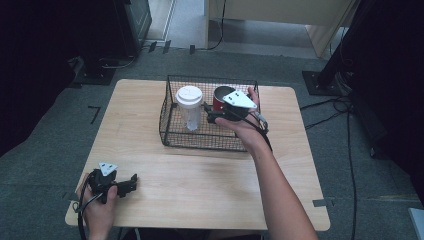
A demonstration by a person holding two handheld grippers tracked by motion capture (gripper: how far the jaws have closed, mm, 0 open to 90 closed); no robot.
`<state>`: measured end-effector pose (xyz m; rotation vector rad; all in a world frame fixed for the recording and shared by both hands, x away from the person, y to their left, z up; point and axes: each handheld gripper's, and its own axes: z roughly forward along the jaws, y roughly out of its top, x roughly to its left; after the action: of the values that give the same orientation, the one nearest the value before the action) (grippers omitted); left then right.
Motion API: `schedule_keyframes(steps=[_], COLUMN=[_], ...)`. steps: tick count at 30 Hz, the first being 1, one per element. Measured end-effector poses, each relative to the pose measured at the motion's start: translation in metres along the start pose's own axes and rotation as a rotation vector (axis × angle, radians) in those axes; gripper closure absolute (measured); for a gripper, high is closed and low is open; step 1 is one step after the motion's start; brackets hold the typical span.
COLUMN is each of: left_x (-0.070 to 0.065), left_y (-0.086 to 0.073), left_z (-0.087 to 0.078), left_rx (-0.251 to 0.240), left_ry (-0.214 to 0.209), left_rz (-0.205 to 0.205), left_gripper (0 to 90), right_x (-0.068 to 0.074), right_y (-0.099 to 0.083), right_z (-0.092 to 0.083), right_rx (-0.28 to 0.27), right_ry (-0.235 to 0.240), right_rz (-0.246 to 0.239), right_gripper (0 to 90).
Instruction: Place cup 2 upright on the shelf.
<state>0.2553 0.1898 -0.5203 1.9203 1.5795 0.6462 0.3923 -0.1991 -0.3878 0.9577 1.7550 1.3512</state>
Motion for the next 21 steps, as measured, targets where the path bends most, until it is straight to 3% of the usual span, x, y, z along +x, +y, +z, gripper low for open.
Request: schedule_keyframes(steps=[6, 14, 21], left_x=[0.0, 0.0, 0.0], left_y=[0.0, 0.0, 0.0], left_z=[0.0, 0.0, 0.0], left_rx=[0.0, -0.001, -0.002], left_ry=[0.0, 0.0, 0.0], left_rz=[0.001, 0.0, -0.002], left_gripper=[0.0, 0.0, 0.0], right_x=[-0.008, -0.023, -0.033], right_y=[0.001, 0.002, -0.005], right_z=[-0.018, -0.046, -0.069], right_rx=[0.002, -0.041, -0.043], right_ry=[-0.034, -0.05, -0.063], right_rz=[-0.002, 0.017, 0.024], right_gripper=[0.0, 0.0, 0.0])
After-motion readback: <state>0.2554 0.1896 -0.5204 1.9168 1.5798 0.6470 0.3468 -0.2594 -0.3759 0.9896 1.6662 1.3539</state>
